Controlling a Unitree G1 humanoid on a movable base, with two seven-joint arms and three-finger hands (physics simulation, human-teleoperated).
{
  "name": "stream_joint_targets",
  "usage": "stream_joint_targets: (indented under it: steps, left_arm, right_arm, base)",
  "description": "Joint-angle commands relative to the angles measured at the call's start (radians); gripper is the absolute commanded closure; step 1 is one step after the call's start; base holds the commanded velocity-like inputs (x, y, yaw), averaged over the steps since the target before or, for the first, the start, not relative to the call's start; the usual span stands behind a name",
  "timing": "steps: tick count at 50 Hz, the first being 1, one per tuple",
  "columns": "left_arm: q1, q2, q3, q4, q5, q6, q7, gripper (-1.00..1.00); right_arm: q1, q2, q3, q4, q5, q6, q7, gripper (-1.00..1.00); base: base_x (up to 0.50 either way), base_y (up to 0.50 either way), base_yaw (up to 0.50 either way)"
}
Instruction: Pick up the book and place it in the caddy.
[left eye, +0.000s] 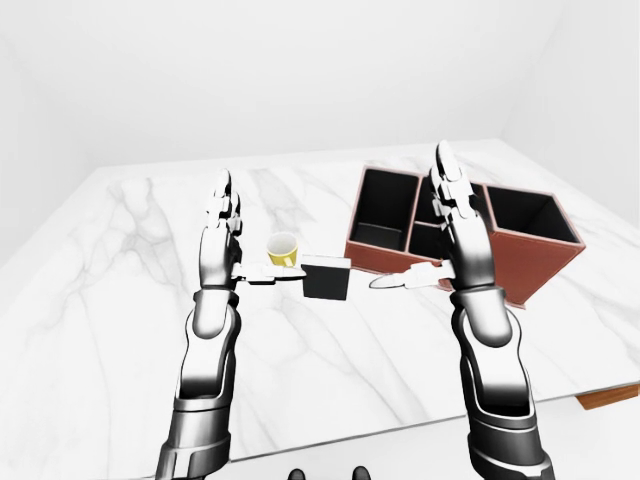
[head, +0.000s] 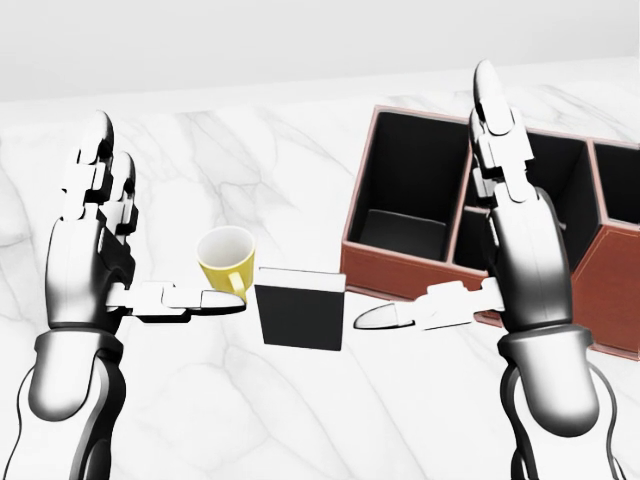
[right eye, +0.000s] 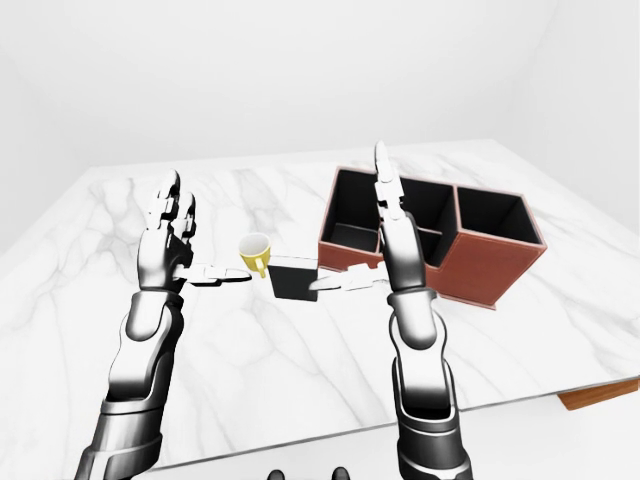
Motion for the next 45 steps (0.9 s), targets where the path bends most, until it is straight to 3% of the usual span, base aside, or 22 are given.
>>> stream_joint_targets:
  steps: [1,15,31,45]
  left_arm:
    - [-0.001,0.000,0.000,0.002,0.002,-0.004,0.000,-1.00]
    - [0.000,0.001,0.000,0.005,0.005,-0.009,0.000,-1.00]
    - [-0.001,0.000,0.001,-0.004,-0.001,-0.007,0.001,-1.00]
    - [-0.006,0.001,0.003,-0.009,-0.012,0.006,0.007,-1.00]
  right_arm:
    - [0.004,0.004,0.005,-0.001,-0.006,0.000,0.003,-1.00]
    - [0.014,0.008,0.015,-0.006,-0.021,0.000,0.003,-1.00]
    - [0.047,0.034,0.066,-0.062,-0.081,0.000,0.025,-1.00]
    - [-0.059,0.081,0.124,0.087,-0.114,0.000,-0.003,-1.00]
  base:
    - [0.21,-0.02,0.00]
    - [0.21,-0.02,0.00]
    - [0.00,0.00,0.00]
    - [0.00,0.00,0.00]
